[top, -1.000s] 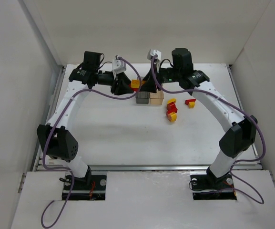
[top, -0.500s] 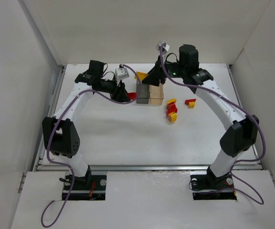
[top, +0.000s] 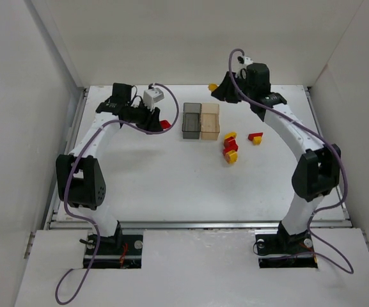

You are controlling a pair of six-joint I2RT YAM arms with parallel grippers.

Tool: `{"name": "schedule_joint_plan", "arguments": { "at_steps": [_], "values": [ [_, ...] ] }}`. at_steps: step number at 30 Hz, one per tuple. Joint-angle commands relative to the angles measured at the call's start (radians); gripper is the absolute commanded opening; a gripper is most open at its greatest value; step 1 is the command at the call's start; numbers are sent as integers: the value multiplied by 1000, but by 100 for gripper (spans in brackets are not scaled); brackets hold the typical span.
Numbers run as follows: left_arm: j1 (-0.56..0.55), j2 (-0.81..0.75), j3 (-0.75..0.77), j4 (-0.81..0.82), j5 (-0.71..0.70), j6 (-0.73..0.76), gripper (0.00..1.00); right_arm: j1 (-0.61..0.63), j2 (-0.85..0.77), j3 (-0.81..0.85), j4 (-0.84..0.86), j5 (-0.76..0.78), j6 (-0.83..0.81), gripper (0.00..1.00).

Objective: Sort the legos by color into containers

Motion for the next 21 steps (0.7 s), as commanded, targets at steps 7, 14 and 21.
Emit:
{"name": "schedule_joint_plan", "arguments": {
  "at_steps": [7,14,21],
  "values": [
    [-2,-57,-14,64,-88,-84,0,-17,251,137,-151,157,154,0],
    [-2,-48,-14,93,-88,-115,0,-26,315,156,-180,96,163,37],
    [-11,-28,-14,165,-98,-133,0,-26,347,196,-223,36,163,68]
  ]
}}
